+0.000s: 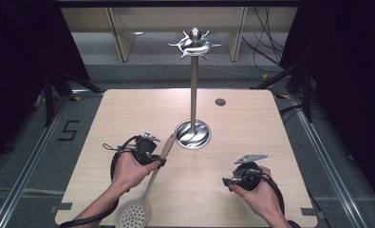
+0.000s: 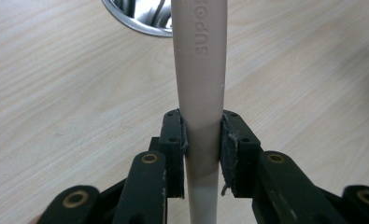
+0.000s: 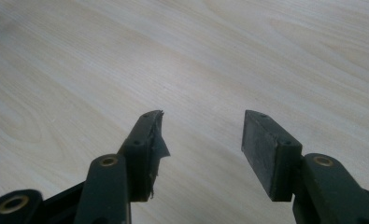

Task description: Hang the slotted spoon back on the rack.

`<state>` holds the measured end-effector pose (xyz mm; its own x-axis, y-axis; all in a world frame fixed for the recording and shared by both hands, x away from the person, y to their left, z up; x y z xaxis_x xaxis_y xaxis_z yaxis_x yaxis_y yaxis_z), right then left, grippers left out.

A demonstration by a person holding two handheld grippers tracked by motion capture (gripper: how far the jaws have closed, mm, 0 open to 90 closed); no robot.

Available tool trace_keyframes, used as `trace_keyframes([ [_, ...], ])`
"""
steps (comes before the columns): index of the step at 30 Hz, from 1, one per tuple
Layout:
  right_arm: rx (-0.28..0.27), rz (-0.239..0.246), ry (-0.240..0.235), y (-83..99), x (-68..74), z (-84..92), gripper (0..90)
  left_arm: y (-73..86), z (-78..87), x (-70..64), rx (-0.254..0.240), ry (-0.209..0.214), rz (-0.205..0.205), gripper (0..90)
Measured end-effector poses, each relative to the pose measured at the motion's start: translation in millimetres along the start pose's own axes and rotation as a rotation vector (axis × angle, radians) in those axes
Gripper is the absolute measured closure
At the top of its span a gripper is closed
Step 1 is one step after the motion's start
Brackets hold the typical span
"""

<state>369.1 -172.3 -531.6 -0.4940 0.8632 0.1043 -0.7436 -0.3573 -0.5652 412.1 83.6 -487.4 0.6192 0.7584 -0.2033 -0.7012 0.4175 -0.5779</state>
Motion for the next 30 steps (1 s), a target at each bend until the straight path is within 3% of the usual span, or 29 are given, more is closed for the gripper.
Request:
trace_keyframes([
  [10, 0.001, 0.001, 0.001, 0.5, -0.3, -0.6, 48.0, 1.3, 25.8, -3.1, -0.116, -0.002, -0.020, 71.9],
  [12, 0.001, 0.001, -0.001, 0.5, 0.3, -0.4, 47.9, 2.0, 33.1, -4.2, -0.148, 0.010, -0.045, 71.8],
  [18, 0.002, -0.008, -0.001, 0.9, 0.6, -1.4, 47.9, 3.6, 43.1, -6.1, -0.218, 0.018, -0.065, 71.9],
  [20, 0.002, -0.007, -0.001, 0.8, 0.7, -1.3, 47.9, 3.4, 48.4, -8.1, -0.266, 0.021, -0.059, 71.9],
  [22, 0.002, -0.007, 0.000, 0.9, 0.7, -1.3, 47.9, 3.6, 50.0, -8.3, -0.277, 0.022, -0.063, 71.8],
  [26, 0.004, -0.007, -0.002, 1.1, 1.2, -1.0, 47.8, 0.8, 55.9, -8.3, -0.350, 0.021, -0.053, 71.9],
  [28, 0.003, -0.007, -0.001, 1.2, 1.1, -0.8, 47.8, -0.6, 60.2, -6.7, -0.375, 0.013, -0.054, 71.9],
  [30, 0.004, -0.007, -0.002, 1.5, 1.1, -0.9, 47.8, 0.5, 63.0, -5.5, -0.371, 0.014, -0.067, 71.9],
])
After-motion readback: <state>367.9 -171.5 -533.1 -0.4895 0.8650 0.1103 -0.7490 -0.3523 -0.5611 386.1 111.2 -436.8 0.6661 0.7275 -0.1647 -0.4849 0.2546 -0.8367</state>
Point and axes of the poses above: each handheld gripper's, and its own axes: z roughly backward along the jaws, y roughly out of its underside, x roughly to its left, the point moved 9 cm from there along -z, roughly forward along the jaws, and after that the axes turned 3 degrees about y, right-handed, at the moved point
